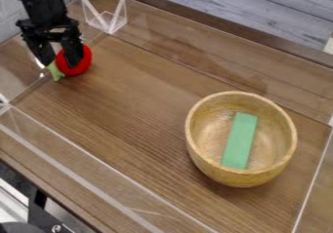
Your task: Move the red object to the right side of the table
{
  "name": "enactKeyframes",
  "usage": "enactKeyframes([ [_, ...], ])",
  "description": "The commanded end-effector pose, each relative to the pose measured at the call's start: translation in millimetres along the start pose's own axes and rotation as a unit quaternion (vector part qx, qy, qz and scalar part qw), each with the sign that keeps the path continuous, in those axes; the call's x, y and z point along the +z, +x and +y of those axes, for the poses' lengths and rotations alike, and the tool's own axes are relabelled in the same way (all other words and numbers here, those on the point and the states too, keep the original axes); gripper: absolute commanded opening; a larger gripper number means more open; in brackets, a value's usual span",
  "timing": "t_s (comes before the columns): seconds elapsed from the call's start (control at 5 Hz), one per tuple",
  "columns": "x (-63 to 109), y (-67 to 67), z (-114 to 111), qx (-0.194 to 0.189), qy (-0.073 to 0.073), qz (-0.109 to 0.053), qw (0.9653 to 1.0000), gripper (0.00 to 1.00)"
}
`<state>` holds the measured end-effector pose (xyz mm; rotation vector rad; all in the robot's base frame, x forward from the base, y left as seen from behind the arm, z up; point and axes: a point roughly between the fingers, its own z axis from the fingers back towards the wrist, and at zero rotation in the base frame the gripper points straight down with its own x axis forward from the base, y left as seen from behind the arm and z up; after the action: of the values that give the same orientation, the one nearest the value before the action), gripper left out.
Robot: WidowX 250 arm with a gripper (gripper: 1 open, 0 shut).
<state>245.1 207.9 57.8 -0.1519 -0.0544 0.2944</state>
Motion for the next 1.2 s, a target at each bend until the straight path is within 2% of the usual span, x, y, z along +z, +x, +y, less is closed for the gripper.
enactKeyframes([
  [0.0,20.8,0.8,3.8,0.017,0.007,-0.034,0.9993,1.0],
  [0.4,32.7,-8.3,4.1,0.044,-0.002,-0.052,0.9977,1.0],
  [0.6,33.8,-11.6,3.7,0.053,-0.001,-0.063,0.9966,1.0],
  [1.0,34.1,2.9,2.0,0.035,0.001,-0.078,0.9963,1.0],
])
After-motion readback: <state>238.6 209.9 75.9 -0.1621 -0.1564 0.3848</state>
